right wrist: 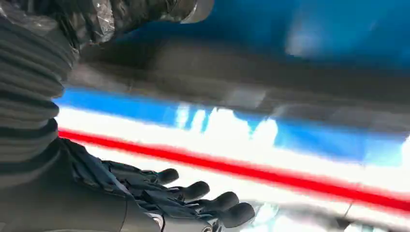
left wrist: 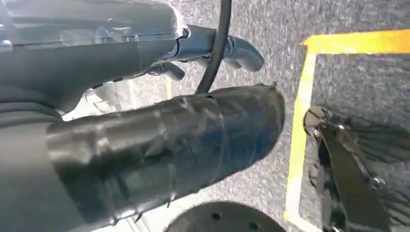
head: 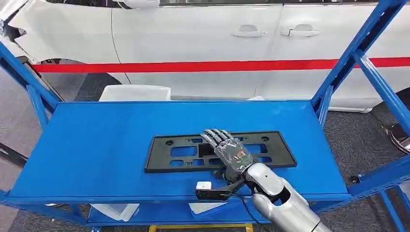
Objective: Take the parts from the cabinet and place them on the table.
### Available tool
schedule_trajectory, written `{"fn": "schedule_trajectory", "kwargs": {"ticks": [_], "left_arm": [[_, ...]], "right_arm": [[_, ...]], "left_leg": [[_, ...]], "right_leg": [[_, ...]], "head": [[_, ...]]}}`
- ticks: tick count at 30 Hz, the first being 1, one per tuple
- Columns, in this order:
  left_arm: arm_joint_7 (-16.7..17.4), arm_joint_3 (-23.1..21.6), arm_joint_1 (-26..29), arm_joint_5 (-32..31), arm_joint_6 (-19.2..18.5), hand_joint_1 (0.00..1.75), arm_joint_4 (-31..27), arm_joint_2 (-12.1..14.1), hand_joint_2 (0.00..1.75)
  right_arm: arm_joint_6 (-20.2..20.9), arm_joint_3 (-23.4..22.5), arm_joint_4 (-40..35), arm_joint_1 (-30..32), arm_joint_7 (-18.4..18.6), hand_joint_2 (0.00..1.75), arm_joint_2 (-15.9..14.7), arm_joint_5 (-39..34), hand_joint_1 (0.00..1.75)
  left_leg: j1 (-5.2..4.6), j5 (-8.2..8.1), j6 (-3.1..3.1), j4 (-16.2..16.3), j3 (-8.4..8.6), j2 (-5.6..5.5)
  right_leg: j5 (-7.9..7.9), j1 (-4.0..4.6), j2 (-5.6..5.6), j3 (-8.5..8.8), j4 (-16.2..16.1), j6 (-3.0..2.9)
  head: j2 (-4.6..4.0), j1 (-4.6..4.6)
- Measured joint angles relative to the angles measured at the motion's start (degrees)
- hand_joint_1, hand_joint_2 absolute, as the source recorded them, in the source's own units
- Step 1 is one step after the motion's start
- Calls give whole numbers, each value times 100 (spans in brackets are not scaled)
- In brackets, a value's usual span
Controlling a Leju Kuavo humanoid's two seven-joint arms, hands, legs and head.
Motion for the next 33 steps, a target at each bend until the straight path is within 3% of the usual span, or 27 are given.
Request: {"fn": "schedule_trajectory", "kwargs": {"ticks": [2,3,4,5,6,9,10,11,14,15,16,17,18,19,22,24,27,33], "left_arm": [[-11,24,-16,2,33,0,0,2,0],[-11,26,-13,2,42,0,0,0,0],[-13,28,-14,0,55,0,0,2,0],[-11,28,-14,-4,57,0,2,-9,0],[-13,28,-31,-11,52,0,4,-13,0],[-101,33,-50,-33,50,0,2,-9,0],[-142,33,-44,-37,50,0,2,-9,0],[-166,35,-44,-35,52,0,2,-9,175],[-186,59,-18,13,74,0,2,-2,175],[-188,72,-18,24,74,0,2,-2,175],[-201,81,-41,44,74,0,2,-2,175],[-221,96,-33,55,72,0,2,-2,175],[-223,118,-20,59,72,0,2,-2,175],[-232,142,-23,65,72,0,2,-2,175],[-282,170,-31,72,57,0,2,-2,175],[-299,173,-34,70,52,0,2,-2,175],[-326,175,-39,70,48,0,2,-2,175],[-420,177,-36,50,48,0,2,2,175]], "right_arm": [[-281,9,2,69,115,175,92,378,0],[-357,11,17,110,187,175,113,551,0],[-402,13,31,130,267,175,155,743,169],[-432,13,59,138,351,175,181,929,175],[-449,13,104,133,447,175,220,1152,175],[-467,13,346,151,568,175,295,1420,175],[-478,13,437,184,566,175,310,1428,175],[-495,13,481,228,559,175,312,1428,175],[-537,13,551,285,509,175,319,1396,175],[-541,13,562,291,492,175,315,1363,175],[-543,13,566,293,467,175,312,1336,175],[-535,9,564,303,452,175,312,1315,175],[-528,7,562,322,446,175,310,1297,175],[-517,4,560,333,441,175,308,1280,175],[-443,-39,514,336,413,175,304,1234,175],[-397,-55,479,339,371,175,295,1184,175],[-369,-81,439,341,354,175,293,1160,175],[-353,-136,354,366,271,175,269,1061,175]], "left_leg": [[18,-47,-80,-34,-9,13],[2,16,-127,50,40,9],[-4,-16,-157,56,81,12],[26,-103,-182,183,66,12],[31,-214,-202,442,-69,13],[70,-737,-289,1596,-830,14],[77,-723,-311,1735,-982,15],[91,-532,-317,1581,-982,17],[125,419,-322,199,-487,21],[90,243,-311,138,-477,20],[65,135,-234,98,-460,28],[67,308,-184,87,-459,24],[107,335,-209,67,-434,24],[90,334,-214,74,-431,30],[62,312,-180,75,-432,28],[60,298,-156,76,-431,28],[53,297,-143,78,-431,28],[50,296,-115,83,-431,28]], "right_leg": [[104,17,24,64,-130,-1],[91,2,27,100,-151,-21],[90,-40,39,206,-169,-48],[74,-59,32,292,-225,-75],[59,-68,25,329,-236,-100],[0,-66,22,360,-230,-121],[-26,-69,26,373,-221,-114],[-60,-75,29,405,-211,-108],[-182,-93,50,523,-164,-35],[-202,-76,48,529,-150,-4],[-222,-68,48,491,-135,33],[-241,-57,48,489,-132,61],[-287,-26,38,514,-104,6],[-241,-33,48,520,-115,-95],[-247,-48,46,538,-163,-94],[-245,-48,45,545,-187,-74],[-245,-60,46,554,-209,45],[-240,-63,43,554,-211,96]], "head": [[0,26],[0,24],[0,29],[0,24],[0,13],[0,15],[0,13],[0,11],[0,13],[0,13],[0,13],[0,18],[0,20],[0,18],[0,20],[0,18],[0,20],[0,18]]}}
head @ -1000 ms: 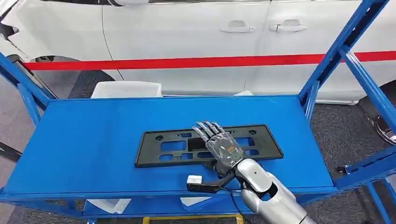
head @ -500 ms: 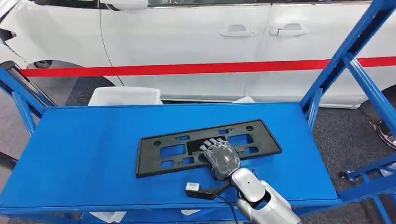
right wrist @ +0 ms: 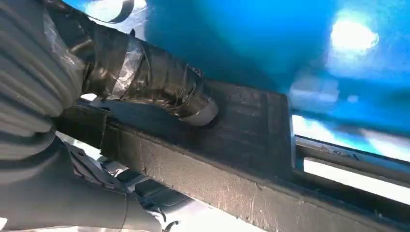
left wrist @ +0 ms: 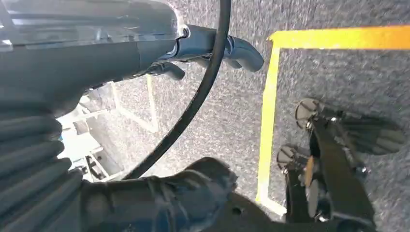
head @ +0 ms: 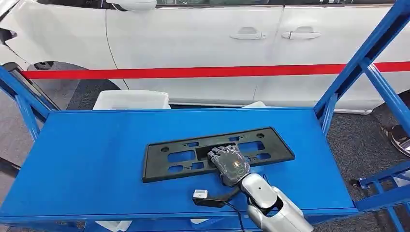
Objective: Take the parts from the cabinet and place them on the table.
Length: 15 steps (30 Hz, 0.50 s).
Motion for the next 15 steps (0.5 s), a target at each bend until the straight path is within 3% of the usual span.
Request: {"fn": "schedule_trajectory", "kwargs": {"ticks": [10,15], "left_arm": [[-20,35,1,42,120,0,0,2,175],[0,111,7,-22,157,0,0,13,175]], "right_arm": [[-63,-90,-201,70,-120,175,-57,-175,175],[-207,-319,-934,126,-334,175,-225,-608,175]], "left_leg": [[9,3,-6,-4,3,0],[8,4,-7,-5,-1,-2]], "right_leg": [[-2,12,-1,0,7,0],[-4,13,-1,-9,21,3]], "head": [[0,0],[0,0]]}}
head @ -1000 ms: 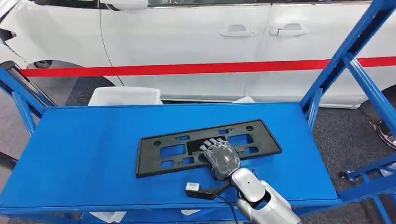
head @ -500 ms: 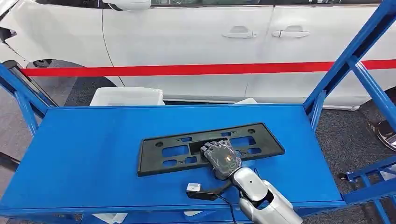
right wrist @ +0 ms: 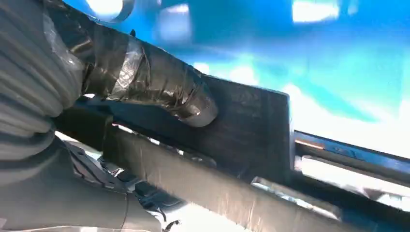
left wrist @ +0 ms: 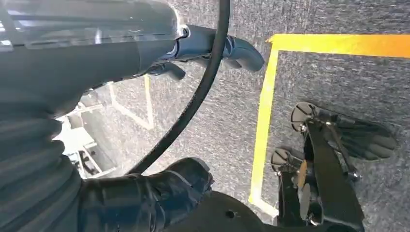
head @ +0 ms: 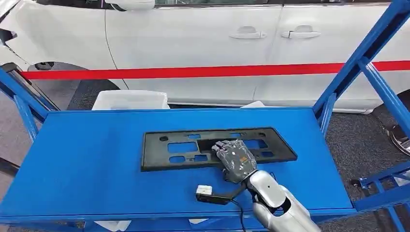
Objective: Take the parts from the cabinet and place them on the table.
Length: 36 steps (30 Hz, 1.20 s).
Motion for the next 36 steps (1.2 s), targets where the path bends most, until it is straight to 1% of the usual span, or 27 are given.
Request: {"fn": "schedule_trajectory", "kwargs": {"ticks": [4,11,12,13,14,15,16,17,18,19,20,21,22,23,24,25,26,27,28,29,30,31,32,33,34,35,36], "left_arm": [[135,18,-5,-11,109,0,0,0,175],[142,20,-5,-11,122,0,0,0,175],[142,20,-6,-17,122,0,0,0,175],[142,20,-5,-42,122,0,0,9,175],[142,20,-3,-83,122,0,0,11,175],[142,20,-1,-94,122,0,0,13,175],[140,18,1,-98,122,0,0,15,175],[138,17,-6,-107,107,0,0,13,175],[131,15,-16,-138,77,0,0,7,175],[129,13,-18,-148,63,0,0,4,175],[129,11,-21,-164,59,0,0,4,175],[129,9,-22,-192,50,0,0,-7,175],[129,7,-22,-201,39,0,0,-9,175],[129,4,-26,-208,22,0,0,-11,175],[127,2,-32,-229,4,0,0,-15,175],[118,0,-32,-256,-20,0,0,-22,175],[111,-4,-32,-273,-46,0,0,-22,175],[111,-13,-31,-291,-57,0,0,-20,175],[111,-20,-40,-306,-59,0,0,-17,175],[111,-31,-40,-314,-81,0,0,-17,175],[111,-37,-49,-315,-92,0,0,-17,175],[111,-39,-50,-317,-101,0,2,-28,175],[114,-39,-45,-321,-105,0,2,-35,175],[114,-39,-44,-323,-127,0,4,-44,175],[114,-42,-48,-337,-131,0,4,-48,175],[113,-46,-53,-339,-133,0,4,-48,175],[111,-59,-61,-347,-136,0,4,-48,175]], "right_arm": [[-175,-205,-670,-28,-26,175,-87,-28,175],[-205,-264,-1079,-32,-55,175,-181,-34,175],[-300,-271,-1103,-20,-108,175,-192,-50,175],[-438,-282,-1147,-2,-156,175,-199,-54,175],[-596,-304,-1220,15,-203,175,-210,-52,175],[-746,-321,-1315,16,-239,175,-216,-38,175],[-868,-334,-1415,16,-256,175,-223,11,175],[-945,-350,-1514,23,-269,175,-247,71,175],[-1021,-356,-1603,30,-278,175,-295,117,175],[-1060,-360,-1664,29,-284,175,-321,143,175],[-1084,-365,-1704,33,-286,175,-352,149,175],[-1093,-365,-1726,47,-295,175,-369,154,175],[-1102,-367,-1739,63,-306,175,-393,152,175],[-1113,-367,-1757,74,-322,175,-415,141,175],[-1126,-367,-1770,74,-350,175,-439,128,175],[-1146,-367,-1794,73,-398,175,-457,112,175],[-1174,-376,-1816,70,-444,175,-494,93,175],[-1213,-384,-1855,64,-500,175,-513,69,175],[-1240,-384,-1899,74,-542,175,-524,51,175],[-1272,-386,-1955,70,-568,175,-555,47,175],[-1299,-387,-1984,62,-593,175,-566,42,175],[-1312,-387,-2021,62,-614,175,-575,42,175],[-1312,-387,-2058,59,-628,175,-586,56,175],[-1305,-387,-2082,45,-628,175,-599,95,175],[-1301,-387,-2102,30,-628,175,-608,154,175],[-1296,-387,-2113,22,-625,175,-621,193,175],[-1292,-384,-2115,17,-625,175,-632,198,175]], "left_leg": [[0,0,0,0,0,0],[0,0,0,-1,0,0],[-16,-16,13,30,-9,-1],[-18,-28,49,36,-17,-7],[-23,-34,61,41,-18,-6],[-27,-10,77,48,-15,-7],[-31,14,108,2,1,-6],[52,85,152,-120,47,11],[34,111,165,-170,64,32],[35,121,182,-174,58,35],[35,121,183,-171,46,39],[35,121,183,-159,33,47],[38,121,181,-142,13,52],[50,125,173,-122,-8,52],[66,123,152,-93,-29,51],[89,119,124,-59,-50,49],[114,106,72,-7,-78,43],[119,92,11,59,-120,41],[103,99,-46,89,-153,20],[72,122,-90,101,-154,14],[79,152,-125,100,-178,4],[93,188,-175,80,-186,5],[111,201,-207,85,-202,-3],[126,43,-221,176,-262,3],[127,-278,-221,468,-368,12],[124,-600,-226,907,-510,11],[115,-859,-234,1377,-656,12]], "right_leg": [[-2,0,0,-1,0,1],[-2,0,0,-3,1,1],[5,-22,-1,1,-22,13],[1,-35,-4,-3,-19,47],[-1,-38,-3,-2,-19,58],[21,-43,-1,2,-20,80],[30,-41,-1,12,-34,97],[-33,-26,-5,14,-4,115],[-171,-40,-2,-33,131,129],[-410,-41,2,-179,448,132],[-650,-52,1,-366,877,150],[-856,-67,1,-570,1344,171],[-932,-85,-2,-713,1652,194],[-839,-117,-4,-723,1692,224],[-627,-149,-10,-594,1451,244],[-384,-181,-18,-375,1036,276],[-162,-212,-26,-100,531,306],[-221,-226,-23,79,145,346],[-122,-149,47,39,233,247],[-124,-165,51,-4,244,199],[-145,-166,55,-30,248,147],[-125,-152,54,-62,250,112],[-77,-167,41,-112,212,36],[-30,-164,22,-127,209,-35],[16,-151,19,-181,203,-100],[64,-128,15,-241,205,-124],[106,-104,6,-304,212,-143]], "head": [[0,0],[0,0],[0,0],[0,-2],[0,-2],[0,0],[0,0],[0,0],[0,4],[0,6],[0,9],[0,4],[0,9],[0,7],[0,9],[0,7],[0,7],[0,11],[0,2],[0,7],[0,-4],[0,4],[0,2],[0,4],[0,2],[0,0],[0,2]]}}
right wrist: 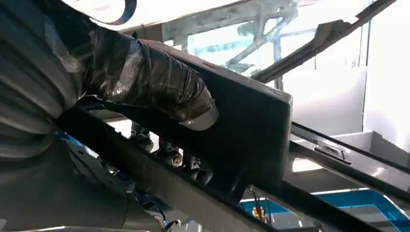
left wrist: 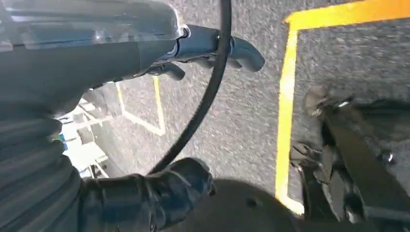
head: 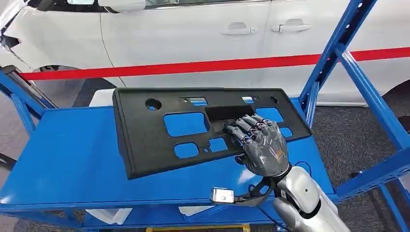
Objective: Take the parts from the cabinet and place them on the table.
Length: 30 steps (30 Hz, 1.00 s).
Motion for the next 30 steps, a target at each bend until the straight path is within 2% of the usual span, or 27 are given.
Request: {"fn": "schedule_trajectory", "kwargs": {"ticks": [1,2,3,4,5,6,7,8,10,11,12,13,14,15,16,17,18,19,20,21,22,23,25,26,27,28,30], "left_arm": [[-2,-17,-3,-15,-4,0,0,0,175],[-11,-35,-7,-28,-6,0,0,0,175],[-15,-50,-8,-31,-18,0,0,0,175],[-15,-59,-7,-42,-22,0,0,0,175],[-15,-64,-9,-50,-24,0,0,0,175],[-13,-68,-22,-61,-24,0,0,4,175],[-6,-72,-35,-81,-22,0,-4,20,175],[-7,-77,-47,-92,-28,0,-4,22,175],[-7,-83,-55,-101,-24,0,-4,13,175],[-7,-83,-57,-105,-22,0,-4,13,175],[-9,-83,-70,-107,-20,0,-2,-2,175],[-13,-85,-73,-107,-22,0,-2,-11,175],[-15,-85,-73,-107,-22,0,-2,-11,175],[-15,-85,-67,-107,-24,0,-2,-13,175],[-15,-85,-63,-107,-24,0,-2,-20,175],[-15,-85,-64,-107,-24,0,-2,-20,175],[-15,-85,-66,-107,-24,0,-2,-24,175],[-15,-85,-67,-107,-26,0,-2,-30,175],[-15,-85,-66,-107,-28,0,-2,-35,175],[-15,-85,-67,-107,-28,0,-2,-37,175],[-15,-85,-70,-107,-28,0,-4,-28,175],[-13,-85,-68,-107,-28,0,-2,-28,175],[-15,-85,-64,-103,-28,0,-2,-33,175],[-15,-85,-57,-99,-35,0,-2,-33,175],[-11,-85,-43,-94,-39,0,-2,-33,175],[-13,-85,-40,-94,-52,0,0,-42,175],[-13,-85,-43,-94,-52,0,0,-46,175]], "right_arm": [[13,9,0,-7,2,175,-11,-2,175],[26,30,0,-18,4,175,-24,-19,175],[28,55,-13,-34,13,175,-37,-35,175],[28,65,-39,-53,37,175,-44,-39,175],[28,79,-76,-81,57,175,-48,-39,175],[28,92,-122,-128,74,175,-52,-41,175],[28,96,-158,-162,87,175,-57,-50,175],[31,103,-186,-190,105,175,-72,-81,175],[37,146,-267,-232,118,175,-105,-182,175],[39,151,-311,-234,118,175,-133,-236,175],[50,155,-359,-228,92,175,-190,-339,175],[63,162,-407,-255,76,175,-236,-424,175],[70,166,-453,-268,68,175,-262,-475,175],[74,168,-498,-262,48,175,-310,-526,175],[81,175,-536,-255,28,175,-339,-573,175],[85,186,-579,-254,15,175,-367,-610,175],[87,192,-608,-253,15,175,-391,-627,175],[87,192,-643,-253,15,175,-406,-643,175],[87,192,-666,-256,15,175,-426,-647,175],[87,192,-697,-258,15,175,-435,-651,175],[90,195,-717,-266,15,175,-439,-658,175],[90,195,-748,-242,15,175,-439,-662,175],[92,199,-780,-255,11,175,-446,-688,175],[92,199,-795,-253,2,175,-468,-715,175],[94,199,-811,-261,0,175,-481,-758,175],[105,199,-848,-259,-4,175,-487,-820,175],[157,192,-929,-263,-61,175,-514,-1003,175]], "left_leg": [[-6,-145,7,346,-88,0],[-14,-141,24,468,-64,0],[-32,-31,64,332,97,0],[-62,144,123,-38,371,-1],[-102,296,210,-531,710,-6],[-166,366,343,-1092,1100,-19],[-181,251,403,-1376,1247,25],[-205,380,344,-1353,1220,44],[-260,433,386,-1426,1178,29],[-246,533,422,-1543,1178,37],[-173,657,409,-1659,1210,91],[-175,733,466,-1717,1166,73],[-168,795,495,-1717,1097,88],[-166,838,486,-1701,1022,95],[-164,879,480,-1676,936,97],[-157,921,464,-1638,849,99],[-143,952,439,-1592,752,99],[-119,976,410,-1528,655,99],[-96,993,381,-1454,565,98],[-82,1000,353,-1352,478,95],[-99,1005,306,-1281,385,86],[-109,1021,269,-1231,378,80],[-116,1104,184,-1227,356,71],[-104,1143,136,-1239,341,67],[-74,1112,103,-1217,296,60],[-66,818,79,-1059,213,58],[-62,135,47,-351,18,57]], "right_leg": [[38,31,-10,-62,9,-13],[73,54,-14,-121,20,-25],[108,84,-15,-176,32,-30],[143,113,-14,-223,38,-36],[179,143,-9,-255,38,-41],[218,126,-11,-272,38,-47],[251,171,-19,-301,32,-10],[296,124,-36,-288,4,31],[385,82,-57,-285,-47,104],[446,103,-55,-276,-100,147],[369,106,-36,-315,-52,167],[88,116,-23,-394,100,198],[-242,95,-18,-490,427,220],[-537,69,-22,-603,845,248],[-724,40,-22,-692,1242,281],[-734,16,-24,-712,1472,311],[-596,-12,-25,-617,1471,346],[-383,-40,-28,-404,1245,379],[-201,-66,-31,-115,864,414],[-139,-100,-44,248,366,449],[-428,-77,-38,470,11,473],[-354,-30,-12,418,60,346],[-344,-24,-9,350,63,256],[-302,-21,-12,320,55,195],[-223,-53,-35,244,20,106],[-155,-43,-35,197,9,62],[-23,-27,-35,44,14,15]], "head": [[0,-2],[0,0],[0,-2],[0,-2],[0,-2],[0,0],[0,0],[0,2],[0,-2],[0,2],[0,0],[0,9],[0,2],[0,9],[0,2],[0,7],[0,7],[0,4],[0,7],[0,4],[0,18],[0,-16],[0,-11],[0,16],[0,11],[0,2],[0,2]]}}
